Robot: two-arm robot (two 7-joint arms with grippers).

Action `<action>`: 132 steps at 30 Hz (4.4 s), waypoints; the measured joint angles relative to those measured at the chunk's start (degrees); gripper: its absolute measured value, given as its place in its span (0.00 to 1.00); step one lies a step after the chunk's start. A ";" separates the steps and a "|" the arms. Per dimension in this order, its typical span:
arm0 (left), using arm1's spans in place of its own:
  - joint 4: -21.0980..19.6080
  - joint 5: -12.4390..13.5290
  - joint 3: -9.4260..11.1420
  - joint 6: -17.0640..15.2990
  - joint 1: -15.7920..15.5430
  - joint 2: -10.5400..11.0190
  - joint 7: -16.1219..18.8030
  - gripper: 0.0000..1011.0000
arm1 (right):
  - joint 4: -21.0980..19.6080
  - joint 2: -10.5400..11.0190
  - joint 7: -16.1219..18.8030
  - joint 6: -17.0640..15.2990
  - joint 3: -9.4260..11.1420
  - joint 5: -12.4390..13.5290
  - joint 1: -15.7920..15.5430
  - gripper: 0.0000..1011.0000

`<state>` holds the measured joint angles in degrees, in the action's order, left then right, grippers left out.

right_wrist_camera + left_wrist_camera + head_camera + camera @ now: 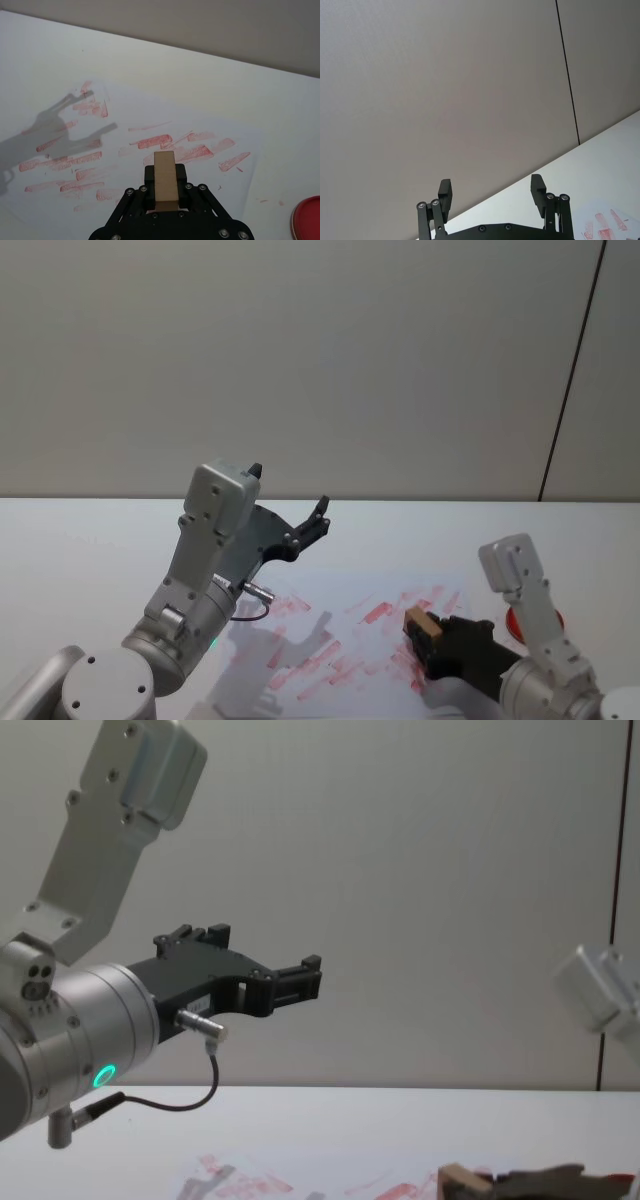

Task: Use the one hand to pick up the stamp and affix it onto the A4 paper.

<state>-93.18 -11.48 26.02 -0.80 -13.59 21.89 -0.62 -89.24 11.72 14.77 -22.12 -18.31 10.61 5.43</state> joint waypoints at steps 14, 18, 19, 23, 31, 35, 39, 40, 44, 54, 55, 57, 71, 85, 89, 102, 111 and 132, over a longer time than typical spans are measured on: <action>0.00 0.00 0.00 0.00 0.00 0.00 0.00 0.99 | 2.16 -0.59 -0.27 -0.72 -0.95 -2.98 0.33 0.22; 0.00 0.00 0.00 0.00 0.00 0.00 0.00 0.99 | 2.33 -0.64 -0.44 -0.50 -1.03 -3.20 0.37 0.22; 0.00 0.00 0.00 0.00 0.00 0.00 0.00 0.99 | 2.37 -0.67 -0.53 -0.35 -1.05 -3.23 0.36 0.22; 0.00 0.00 0.00 0.00 0.00 0.00 0.00 0.99 | 2.31 -0.76 -0.92 0.35 -1.02 -2.95 0.30 0.22; 0.00 0.00 0.00 0.00 0.00 0.00 0.00 0.99 | -0.34 -0.87 -2.07 1.62 -0.18 -0.17 0.55 0.22; 0.00 0.00 0.00 0.00 0.00 0.00 0.00 0.99 | -2.93 -0.55 -3.52 2.01 0.97 2.41 0.67 0.22; 0.00 0.00 0.00 0.00 0.00 0.00 0.00 0.99 | -4.80 0.12 -4.73 2.08 2.06 4.29 0.59 0.22; 0.00 0.00 0.00 0.00 0.00 0.00 0.00 0.99 | -5.58 0.53 -5.36 2.09 2.59 5.14 0.44 0.22; 0.00 0.00 0.00 0.00 0.00 0.00 0.00 0.99 | -7.49 1.95 -7.04 2.09 4.25 7.16 -0.31 0.22; 0.00 0.00 0.00 0.00 0.00 0.00 0.00 0.99 | -10.13 6.22 -10.78 1.18 8.09 10.52 -3.80 0.22; 0.00 0.00 0.00 0.00 0.00 0.00 0.00 0.99 | -10.18 6.46 -10.96 1.13 8.28 10.63 -4.05 0.22; 0.00 0.00 0.00 0.00 0.00 0.00 0.00 0.99 | -10.21 7.09 -11.44 0.93 8.76 10.89 -4.61 0.22; 0.00 0.00 0.00 0.00 0.00 0.00 0.00 0.99 | -6.91 7.41 -11.39 0.28 9.03 8.92 -3.70 0.22; 0.00 0.00 0.00 0.00 0.00 0.00 0.00 0.99 | -3.15 6.80 -10.21 -0.30 8.44 6.20 -2.15 0.22; 0.00 0.00 0.00 0.00 0.00 0.00 0.00 0.99 | -2.52 6.64 -9.89 -0.44 8.31 5.67 -1.85 0.22; 0.00 0.00 0.00 0.00 0.00 0.00 0.00 0.99 | -1.26 6.36 -9.33 -0.63 8.06 4.69 -1.29 0.61; 0.00 0.00 0.00 0.00 0.00 0.00 0.00 0.99 | -1.00 6.31 -9.21 -0.67 8.01 4.50 -1.17 0.88; 0.00 0.00 0.00 0.00 0.00 0.00 0.00 0.99 | -3.24 6.55 -9.44 3.75 7.39 4.68 -2.21 0.99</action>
<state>-93.18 -11.48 26.03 -0.80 -13.59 21.89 -0.62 -92.48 18.27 5.33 -18.37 -10.91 15.29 3.22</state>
